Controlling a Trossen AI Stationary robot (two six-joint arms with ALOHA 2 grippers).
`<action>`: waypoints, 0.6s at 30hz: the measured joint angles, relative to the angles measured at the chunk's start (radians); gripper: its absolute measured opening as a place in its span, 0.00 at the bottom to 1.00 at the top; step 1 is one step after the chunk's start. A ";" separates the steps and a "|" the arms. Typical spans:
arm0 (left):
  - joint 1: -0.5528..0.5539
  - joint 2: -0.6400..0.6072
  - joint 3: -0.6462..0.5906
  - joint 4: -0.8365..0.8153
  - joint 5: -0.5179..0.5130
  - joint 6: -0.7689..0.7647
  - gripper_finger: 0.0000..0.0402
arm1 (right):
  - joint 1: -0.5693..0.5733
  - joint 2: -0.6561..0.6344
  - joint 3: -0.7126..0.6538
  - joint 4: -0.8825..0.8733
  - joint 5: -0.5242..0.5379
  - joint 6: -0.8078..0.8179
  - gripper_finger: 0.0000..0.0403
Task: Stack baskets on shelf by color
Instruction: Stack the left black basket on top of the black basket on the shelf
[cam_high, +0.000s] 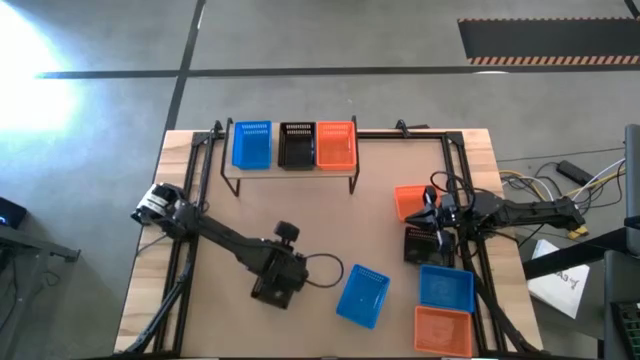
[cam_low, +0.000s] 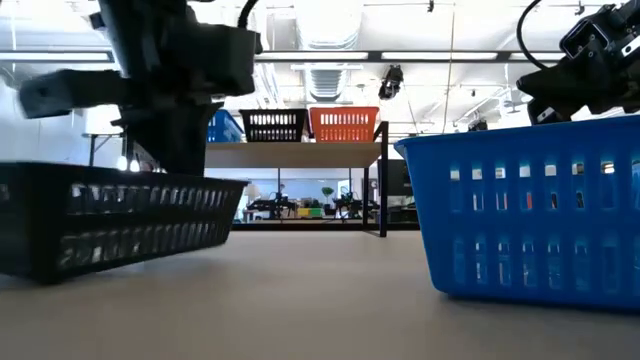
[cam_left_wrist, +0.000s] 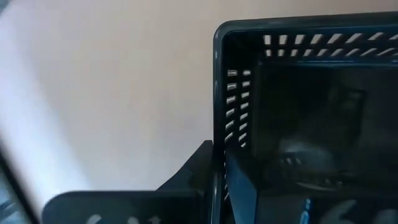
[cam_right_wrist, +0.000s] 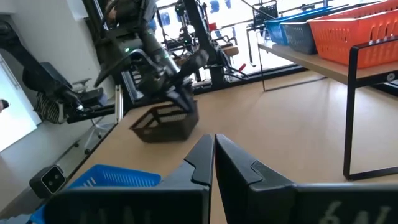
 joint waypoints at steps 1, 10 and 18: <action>0.010 -0.005 -0.004 -0.012 -0.015 0.000 0.03 | 0.000 0.000 -0.001 0.000 0.001 0.000 0.02; 0.149 -0.087 -0.135 0.017 -0.043 -0.079 0.03 | 0.000 0.002 -0.007 0.002 0.002 0.009 0.02; 0.240 -0.133 -0.177 0.092 -0.057 -0.132 0.03 | 0.000 0.002 -0.007 -0.001 0.006 0.021 0.02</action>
